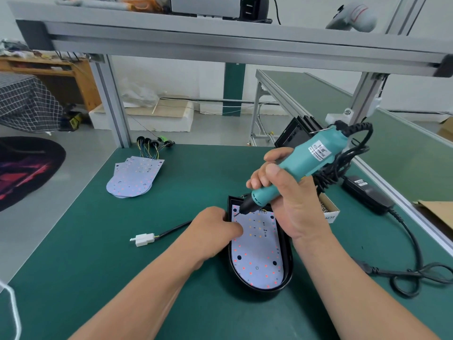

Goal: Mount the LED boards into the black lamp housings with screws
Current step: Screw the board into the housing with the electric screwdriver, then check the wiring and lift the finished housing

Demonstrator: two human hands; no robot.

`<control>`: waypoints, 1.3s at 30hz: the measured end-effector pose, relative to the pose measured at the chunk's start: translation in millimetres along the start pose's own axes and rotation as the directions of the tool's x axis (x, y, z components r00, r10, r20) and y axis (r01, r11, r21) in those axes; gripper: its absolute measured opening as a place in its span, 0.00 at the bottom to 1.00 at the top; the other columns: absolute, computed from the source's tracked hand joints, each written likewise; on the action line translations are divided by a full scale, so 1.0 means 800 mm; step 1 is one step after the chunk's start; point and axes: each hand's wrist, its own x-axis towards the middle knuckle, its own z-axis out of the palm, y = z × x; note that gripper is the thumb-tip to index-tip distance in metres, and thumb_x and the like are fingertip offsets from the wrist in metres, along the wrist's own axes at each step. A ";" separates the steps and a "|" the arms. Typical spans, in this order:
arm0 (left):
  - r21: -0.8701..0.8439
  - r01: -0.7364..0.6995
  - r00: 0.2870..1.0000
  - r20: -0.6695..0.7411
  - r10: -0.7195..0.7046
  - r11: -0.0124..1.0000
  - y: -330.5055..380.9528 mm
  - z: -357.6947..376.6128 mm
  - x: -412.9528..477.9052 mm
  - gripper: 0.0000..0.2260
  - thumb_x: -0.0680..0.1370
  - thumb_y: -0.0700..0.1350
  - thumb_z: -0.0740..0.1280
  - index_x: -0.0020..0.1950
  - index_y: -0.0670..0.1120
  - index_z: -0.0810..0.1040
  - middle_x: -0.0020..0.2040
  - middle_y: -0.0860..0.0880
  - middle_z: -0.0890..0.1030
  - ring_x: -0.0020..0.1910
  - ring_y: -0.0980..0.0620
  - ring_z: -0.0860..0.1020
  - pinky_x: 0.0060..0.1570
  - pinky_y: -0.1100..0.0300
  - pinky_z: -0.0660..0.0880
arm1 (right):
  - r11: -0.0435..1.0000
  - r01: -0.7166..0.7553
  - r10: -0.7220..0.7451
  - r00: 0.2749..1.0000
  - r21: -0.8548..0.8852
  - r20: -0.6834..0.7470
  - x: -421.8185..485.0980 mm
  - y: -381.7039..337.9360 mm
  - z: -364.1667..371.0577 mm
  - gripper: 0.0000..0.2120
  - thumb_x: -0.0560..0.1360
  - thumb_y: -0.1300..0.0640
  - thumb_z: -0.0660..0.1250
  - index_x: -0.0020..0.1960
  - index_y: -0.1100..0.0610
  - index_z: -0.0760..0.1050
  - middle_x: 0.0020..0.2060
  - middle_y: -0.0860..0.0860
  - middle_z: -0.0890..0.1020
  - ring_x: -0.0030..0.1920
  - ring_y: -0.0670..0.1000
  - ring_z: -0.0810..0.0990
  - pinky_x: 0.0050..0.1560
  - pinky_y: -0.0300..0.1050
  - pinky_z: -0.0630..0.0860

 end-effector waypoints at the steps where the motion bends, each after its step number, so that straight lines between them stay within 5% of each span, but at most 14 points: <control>1: -0.001 -0.003 1.000 0.003 0.003 1.000 0.001 0.000 0.000 0.11 0.65 0.47 0.67 0.42 0.45 0.71 0.36 0.45 0.64 0.30 0.48 0.59 0.32 0.55 0.54 | 1.000 0.000 0.000 1.000 0.021 -0.009 0.000 -0.001 -0.002 0.09 0.78 0.59 0.70 0.57 0.56 0.76 0.36 0.55 0.72 0.39 0.58 0.75 0.53 0.58 0.77; 9: -0.017 -0.014 1.000 0.007 0.014 1.000 -0.001 0.002 0.001 0.11 0.65 0.49 0.68 0.42 0.45 0.72 0.34 0.47 0.67 0.29 0.48 0.62 0.31 0.57 0.57 | 0.997 0.073 -0.072 0.993 0.010 -0.097 -0.003 -0.006 -0.003 0.11 0.80 0.55 0.71 0.60 0.57 0.79 0.48 0.58 0.83 0.55 0.61 0.83 0.58 0.56 0.80; 16: -0.004 -0.001 1.000 -0.006 0.001 1.000 -0.006 0.001 0.003 0.11 0.64 0.49 0.68 0.40 0.47 0.68 0.34 0.48 0.66 0.33 0.48 0.62 0.33 0.55 0.57 | 0.978 0.201 -0.207 0.961 -0.050 -0.182 0.005 -0.030 -0.006 0.08 0.80 0.54 0.73 0.57 0.55 0.80 0.46 0.57 0.83 0.44 0.57 0.82 0.45 0.51 0.80; 20: -0.019 -0.016 1.000 -0.022 0.016 1.000 -0.004 0.001 0.000 0.13 0.67 0.52 0.68 0.39 0.48 0.65 0.34 0.49 0.65 0.32 0.49 0.62 0.32 0.56 0.57 | 0.998 0.058 -0.056 0.923 -0.006 -0.380 0.017 -0.052 -0.048 0.12 0.79 0.46 0.74 0.53 0.55 0.79 0.40 0.53 0.81 0.34 0.52 0.78 0.32 0.43 0.75; 25: -0.087 -0.009 0.999 -0.035 0.006 0.996 -0.005 -0.001 0.001 0.11 0.75 0.48 0.67 0.43 0.47 0.65 0.34 0.49 0.65 0.27 0.50 0.61 0.26 0.64 0.58 | 0.945 -0.273 0.143 0.840 -0.179 -0.524 0.026 -0.065 -0.130 0.07 0.80 0.56 0.70 0.52 0.57 0.73 0.39 0.54 0.80 0.30 0.53 0.82 0.26 0.44 0.77; 28: -0.142 0.032 0.999 -0.034 -0.037 0.989 -0.005 -0.003 0.003 0.07 0.78 0.41 0.64 0.45 0.46 0.65 0.35 0.47 0.63 0.26 0.50 0.59 0.26 0.65 0.55 | 0.783 -0.451 0.200 0.835 -0.429 -0.513 0.021 -0.073 -0.177 0.06 0.81 0.59 0.70 0.52 0.55 0.73 0.43 0.55 0.78 0.29 0.51 0.83 0.25 0.46 0.79; 32: -0.173 0.075 0.996 -0.041 -0.083 0.982 -0.004 -0.008 0.006 0.08 0.76 0.41 0.63 0.46 0.46 0.63 0.41 0.44 0.58 0.35 0.46 0.55 0.29 0.60 0.52 | 0.438 -0.570 0.219 0.818 -0.695 -0.532 0.004 -0.083 -0.228 0.11 0.81 0.51 0.73 0.52 0.56 0.74 0.41 0.57 0.82 0.32 0.53 0.85 0.29 0.48 0.79; 36: -0.274 0.092 0.995 -0.017 -0.101 0.957 0.000 -0.012 0.002 0.08 0.74 0.45 0.66 0.45 0.47 0.67 0.38 0.45 0.64 0.33 0.48 0.59 0.28 0.61 0.55 | -0.006 -0.502 0.178 0.851 -0.865 -0.495 0.005 -0.085 -0.238 0.19 0.78 0.40 0.71 0.46 0.56 0.72 0.39 0.55 0.81 0.38 0.56 0.80 0.38 0.51 0.72; 39: -0.364 0.105 0.994 0.016 -0.106 0.925 0.002 -0.017 -0.004 0.06 0.69 0.50 0.67 0.41 0.50 0.74 0.35 0.48 0.75 0.33 0.47 0.70 0.30 0.61 0.66 | -0.175 -0.456 0.193 0.853 -0.873 -0.485 0.009 -0.077 -0.239 0.18 0.80 0.39 0.68 0.46 0.53 0.71 0.39 0.53 0.80 0.40 0.54 0.78 0.41 0.51 0.70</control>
